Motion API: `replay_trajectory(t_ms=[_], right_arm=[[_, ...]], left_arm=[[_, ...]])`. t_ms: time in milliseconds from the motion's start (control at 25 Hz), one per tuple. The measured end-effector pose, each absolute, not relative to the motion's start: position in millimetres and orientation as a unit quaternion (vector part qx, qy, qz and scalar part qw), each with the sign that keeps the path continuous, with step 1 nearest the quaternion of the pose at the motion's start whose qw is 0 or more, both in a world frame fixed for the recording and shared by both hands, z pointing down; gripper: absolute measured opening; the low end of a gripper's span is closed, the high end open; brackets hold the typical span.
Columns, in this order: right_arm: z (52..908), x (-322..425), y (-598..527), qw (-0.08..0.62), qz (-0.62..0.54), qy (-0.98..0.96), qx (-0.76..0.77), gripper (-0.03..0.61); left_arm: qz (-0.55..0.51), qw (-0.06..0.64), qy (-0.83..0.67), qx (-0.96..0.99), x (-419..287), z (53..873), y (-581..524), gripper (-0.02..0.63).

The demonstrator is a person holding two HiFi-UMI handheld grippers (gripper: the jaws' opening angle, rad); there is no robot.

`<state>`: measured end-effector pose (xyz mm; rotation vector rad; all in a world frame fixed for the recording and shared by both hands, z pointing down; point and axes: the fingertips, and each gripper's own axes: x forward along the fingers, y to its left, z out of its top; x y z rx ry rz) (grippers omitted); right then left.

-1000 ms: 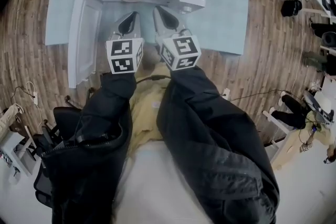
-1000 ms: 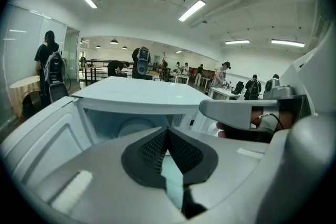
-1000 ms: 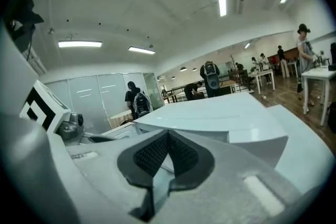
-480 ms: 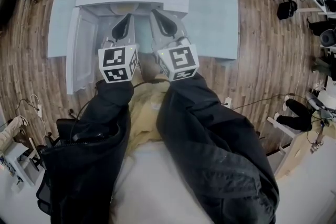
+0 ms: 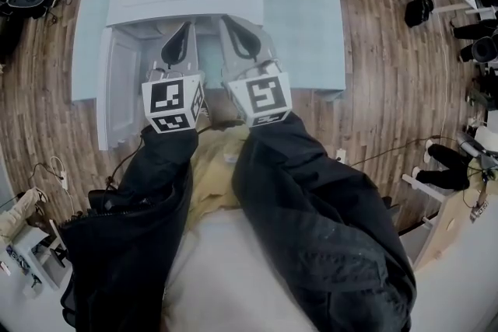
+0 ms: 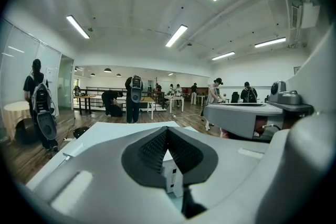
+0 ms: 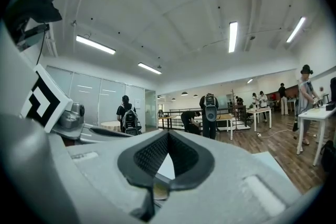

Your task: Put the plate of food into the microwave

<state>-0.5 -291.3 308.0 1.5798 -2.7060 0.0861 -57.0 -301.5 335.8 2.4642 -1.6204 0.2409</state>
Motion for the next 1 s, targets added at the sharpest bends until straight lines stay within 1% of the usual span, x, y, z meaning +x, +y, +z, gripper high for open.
replay_trajectory(t_ms=[480, 1000], right_arm=[[302.4, -1.4, -292.8, 0.007, 0.025, -0.863, 0.505, -0.006], [306.0, -2.0, -295.5, 0.011, 0.024, -0.863, 0.504, -0.008]], left_arm=[[0.078, 0.077, -0.544, 0.832, -51.8, 326.0, -301.3, 0.000], [0.080, 0.077, -0.545, 0.831, -52.3, 328.1, -302.0, 0.000]])
